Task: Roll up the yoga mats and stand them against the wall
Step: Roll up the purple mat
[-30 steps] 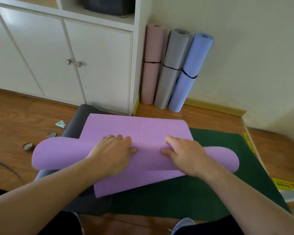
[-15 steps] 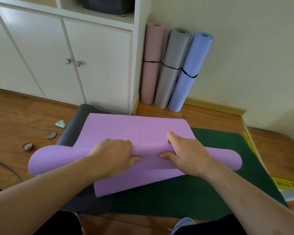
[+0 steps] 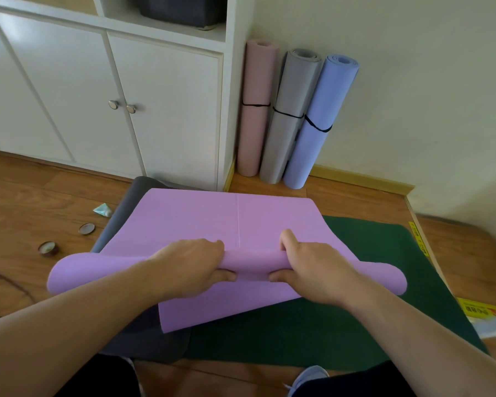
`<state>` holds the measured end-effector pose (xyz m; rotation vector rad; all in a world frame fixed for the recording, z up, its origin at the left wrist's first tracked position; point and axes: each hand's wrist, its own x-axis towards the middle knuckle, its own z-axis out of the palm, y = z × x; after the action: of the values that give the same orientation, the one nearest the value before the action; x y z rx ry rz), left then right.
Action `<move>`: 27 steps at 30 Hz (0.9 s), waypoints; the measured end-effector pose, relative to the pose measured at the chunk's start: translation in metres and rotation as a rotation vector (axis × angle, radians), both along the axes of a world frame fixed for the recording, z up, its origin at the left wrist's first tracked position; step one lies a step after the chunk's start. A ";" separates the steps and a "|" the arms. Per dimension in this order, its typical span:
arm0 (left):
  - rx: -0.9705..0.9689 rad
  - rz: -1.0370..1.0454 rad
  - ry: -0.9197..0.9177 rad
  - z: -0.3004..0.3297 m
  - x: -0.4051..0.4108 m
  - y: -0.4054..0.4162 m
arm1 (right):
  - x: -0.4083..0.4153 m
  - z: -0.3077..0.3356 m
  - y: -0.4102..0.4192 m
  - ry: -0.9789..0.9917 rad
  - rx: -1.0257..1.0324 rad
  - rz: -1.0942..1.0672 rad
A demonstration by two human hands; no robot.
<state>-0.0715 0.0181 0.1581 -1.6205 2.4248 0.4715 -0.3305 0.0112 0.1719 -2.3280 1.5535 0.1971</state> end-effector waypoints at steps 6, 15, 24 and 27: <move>0.179 -0.028 0.193 0.004 0.010 0.001 | -0.014 -0.004 -0.007 -0.238 0.069 0.061; -0.071 0.064 0.140 0.003 0.004 0.004 | -0.008 -0.004 -0.010 -0.199 -0.192 0.007; -0.174 0.203 0.075 0.007 -0.008 -0.003 | 0.008 -0.002 -0.004 0.026 -0.270 0.003; -0.195 0.184 0.049 0.011 -0.007 -0.004 | 0.006 -0.002 -0.003 0.007 -0.260 0.061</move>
<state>-0.0786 0.0137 0.1695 -1.9458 2.4338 0.3135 -0.3249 0.0077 0.1700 -2.5758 1.5958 0.0170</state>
